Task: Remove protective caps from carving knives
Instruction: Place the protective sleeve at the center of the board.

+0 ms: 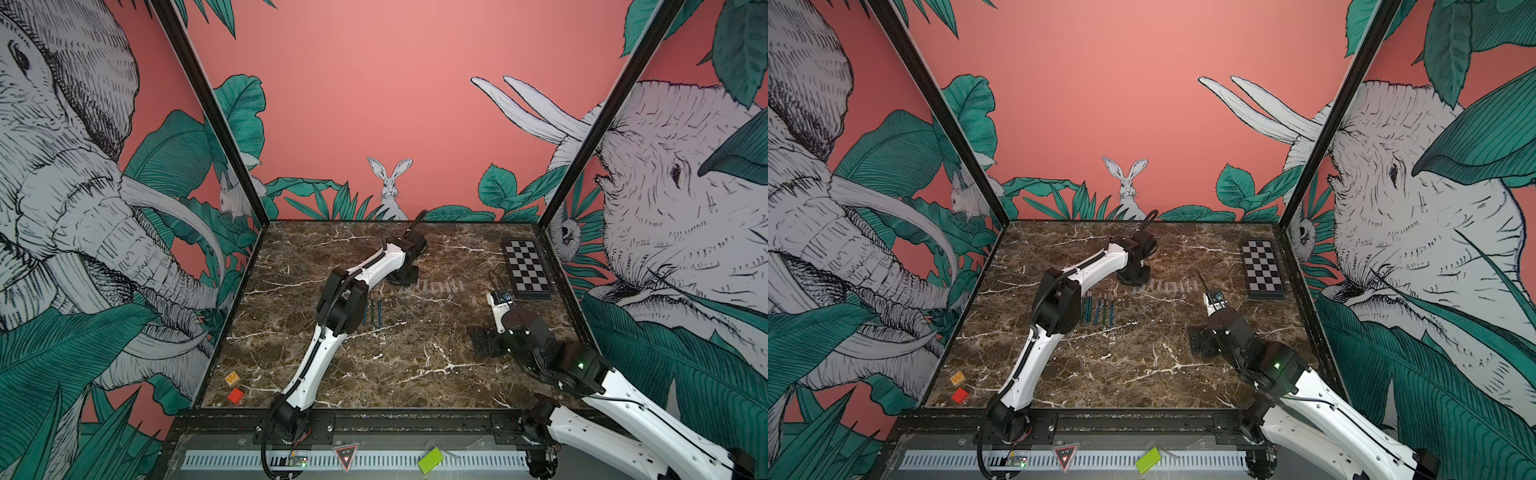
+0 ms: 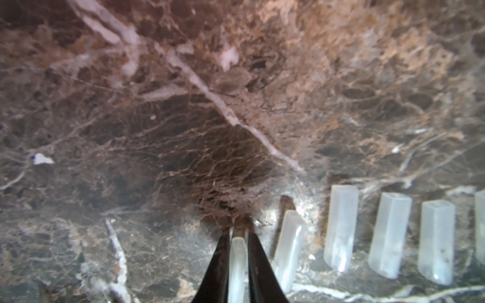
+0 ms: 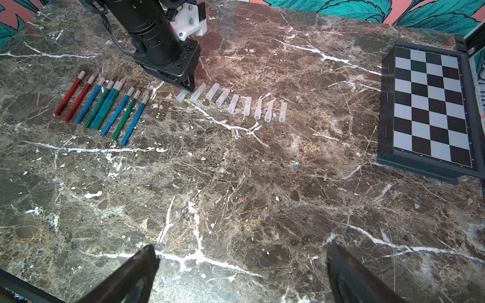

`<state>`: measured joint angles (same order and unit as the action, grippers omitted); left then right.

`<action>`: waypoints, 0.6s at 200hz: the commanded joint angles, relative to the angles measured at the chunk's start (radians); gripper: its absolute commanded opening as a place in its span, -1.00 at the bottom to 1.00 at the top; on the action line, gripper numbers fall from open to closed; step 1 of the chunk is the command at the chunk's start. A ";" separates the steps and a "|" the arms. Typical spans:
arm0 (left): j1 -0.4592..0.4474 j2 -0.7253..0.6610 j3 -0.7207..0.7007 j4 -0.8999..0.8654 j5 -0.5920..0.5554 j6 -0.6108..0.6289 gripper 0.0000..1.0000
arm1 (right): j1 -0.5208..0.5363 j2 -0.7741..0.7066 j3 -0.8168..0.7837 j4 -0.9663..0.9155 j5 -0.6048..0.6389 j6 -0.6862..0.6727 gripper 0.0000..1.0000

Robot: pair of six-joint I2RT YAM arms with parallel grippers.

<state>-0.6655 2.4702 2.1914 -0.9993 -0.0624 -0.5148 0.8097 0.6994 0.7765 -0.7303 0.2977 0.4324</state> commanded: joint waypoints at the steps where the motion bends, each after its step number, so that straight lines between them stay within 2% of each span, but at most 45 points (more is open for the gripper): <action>1: -0.005 -0.027 -0.011 0.002 0.025 -0.064 -0.66 | -0.003 -0.006 -0.011 0.010 0.000 -0.005 0.97; 120: 0.007 -0.115 -0.006 -0.018 -0.062 -0.106 -0.61 | -0.003 0.002 -0.013 0.009 0.007 -0.011 0.97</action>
<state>-0.6640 2.4489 2.1708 -0.9848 -0.0986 -0.6060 0.8097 0.7010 0.7765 -0.7303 0.2981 0.4324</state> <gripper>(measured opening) 0.181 0.986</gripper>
